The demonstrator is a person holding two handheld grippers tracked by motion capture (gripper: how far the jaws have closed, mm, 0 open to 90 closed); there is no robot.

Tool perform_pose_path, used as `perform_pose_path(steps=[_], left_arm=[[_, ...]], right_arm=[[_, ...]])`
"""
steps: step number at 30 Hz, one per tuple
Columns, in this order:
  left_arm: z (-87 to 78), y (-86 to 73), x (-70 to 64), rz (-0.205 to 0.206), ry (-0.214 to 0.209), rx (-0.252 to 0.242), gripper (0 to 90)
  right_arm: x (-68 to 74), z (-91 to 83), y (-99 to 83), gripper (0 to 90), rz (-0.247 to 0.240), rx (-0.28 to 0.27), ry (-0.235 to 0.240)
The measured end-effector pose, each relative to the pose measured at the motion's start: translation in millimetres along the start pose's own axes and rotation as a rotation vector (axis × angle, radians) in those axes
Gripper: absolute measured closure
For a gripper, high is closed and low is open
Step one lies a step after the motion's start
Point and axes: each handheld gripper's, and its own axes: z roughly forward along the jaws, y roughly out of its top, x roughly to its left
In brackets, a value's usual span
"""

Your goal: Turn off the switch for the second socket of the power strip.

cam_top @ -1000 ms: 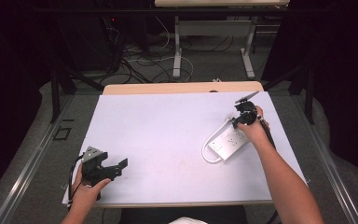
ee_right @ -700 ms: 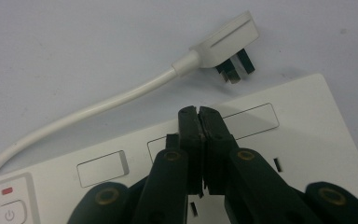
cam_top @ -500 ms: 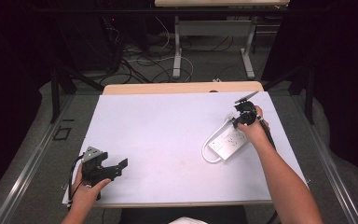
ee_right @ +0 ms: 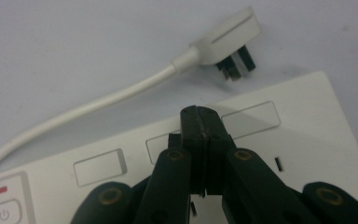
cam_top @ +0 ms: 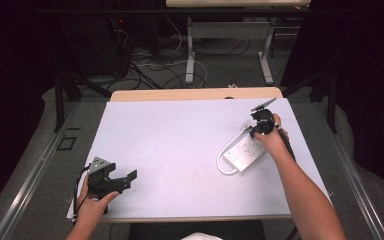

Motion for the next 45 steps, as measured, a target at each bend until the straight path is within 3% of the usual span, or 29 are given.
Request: perform_pose_path(steps=[6, 7, 11, 21, 24, 38, 39, 40, 45], left_arm=[[-0.1, 0.0, 0.3, -0.001, 0.000, -0.001, 7.7], [-0.1, 0.0, 0.4, -0.001, 0.000, -0.001, 7.7], [-0.1, 0.0, 0.4, -0.004, 0.001, -0.002, 7.7], [-0.1, -0.4, 0.8, -0.004, 0.000, 0.002, 7.8], [0.4, -0.5, 0.6, -0.002, 0.003, 0.000, 7.8], [0.5, -0.3, 0.9, -0.003, 0.002, 0.002, 8.0], [0.5, -0.3, 0.9, -0.003, 0.002, 0.002, 8.0], [0.6, -0.3, 1.0, -0.003, 0.002, 0.002, 8.0], [0.7, -0.3, 0.9, -0.004, 0.003, 0.004, 8.0]], right_arm=[[1.9, -0.9, 0.8, 90.0, -0.009, 0.018, -0.013], [1.2, 1.0, -0.2, 90.0, -0.008, -0.014, 0.002], [0.9, 0.4, 0.2, 89.4, -0.006, -0.006, -0.004], [0.8, 0.1, 0.2, 81.0, 0.015, -0.011, 0.006], [1.5, -1.2, 0.6, 78.4, 0.009, 0.005, -0.001], [2.8, -5.4, -0.5, 69.6, 0.008, -0.028, 0.004], [2.2, -4.6, -1.2, 68.8, 0.010, -0.053, 0.022], [2.2, -6.3, -0.8, 68.1, -0.001, -0.034, 0.008], [1.9, -8.5, -1.9, 64.3, -0.012, -0.043, 0.012]])
